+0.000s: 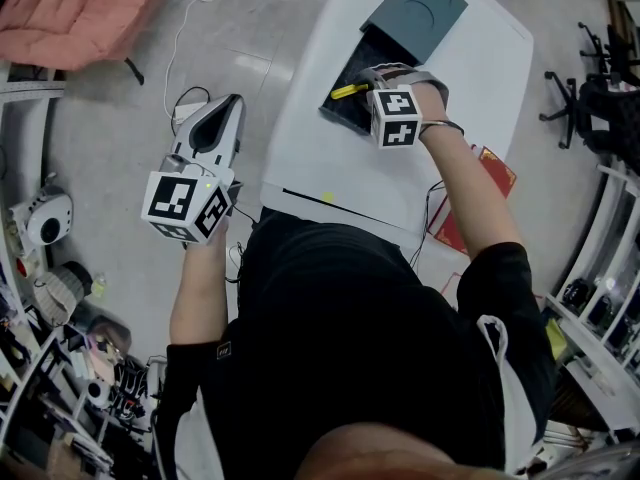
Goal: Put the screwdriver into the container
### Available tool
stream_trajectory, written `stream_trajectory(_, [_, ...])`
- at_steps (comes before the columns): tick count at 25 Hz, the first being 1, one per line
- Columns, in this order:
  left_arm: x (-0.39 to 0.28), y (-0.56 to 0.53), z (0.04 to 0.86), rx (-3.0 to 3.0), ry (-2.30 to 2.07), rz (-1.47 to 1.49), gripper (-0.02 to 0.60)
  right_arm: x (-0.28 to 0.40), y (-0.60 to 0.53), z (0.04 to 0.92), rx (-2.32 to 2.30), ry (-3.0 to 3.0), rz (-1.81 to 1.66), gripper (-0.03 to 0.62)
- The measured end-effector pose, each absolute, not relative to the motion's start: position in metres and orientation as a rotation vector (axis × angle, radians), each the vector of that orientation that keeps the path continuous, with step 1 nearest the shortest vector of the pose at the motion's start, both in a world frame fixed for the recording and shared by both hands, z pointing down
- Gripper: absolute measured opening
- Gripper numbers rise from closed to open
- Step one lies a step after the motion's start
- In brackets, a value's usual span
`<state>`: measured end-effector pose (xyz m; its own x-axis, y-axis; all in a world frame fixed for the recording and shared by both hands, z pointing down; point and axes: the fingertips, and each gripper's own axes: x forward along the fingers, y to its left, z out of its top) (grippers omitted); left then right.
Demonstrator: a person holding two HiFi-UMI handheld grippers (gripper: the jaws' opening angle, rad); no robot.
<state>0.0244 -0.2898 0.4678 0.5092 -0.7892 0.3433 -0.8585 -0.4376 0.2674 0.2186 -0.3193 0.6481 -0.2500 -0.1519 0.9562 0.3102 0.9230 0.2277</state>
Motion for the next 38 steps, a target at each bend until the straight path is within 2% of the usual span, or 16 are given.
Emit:
stream_trajectory(10, [0.005, -0.274, 0.441, 2.459, -1.294, 0.175, 0.018, 0.243, -0.317, 0.59, 0.198, -1.769, -0.372, 0.107])
stream_trajectory(19, [-0.009, -0.252, 0.424, 2.561, -1.169, 0.164, 0.018, 0.231, -0.266, 0.508, 0.678, -2.02, -0.16, 0.101])
stream_trajectory(28, [0.032, -0.227, 0.401, 2.651, -1.1, 0.168, 0.019, 0.241, -0.206, 0.426, 0.923, -2.24, -0.065, 0.087])
stream_trajectory(38, [0.096, -0.153, 0.37, 2.667, -1.078, 0.144, 0.018, 0.288, -0.106, 0.318, 1.257, -2.688, -0.1, 0.052])
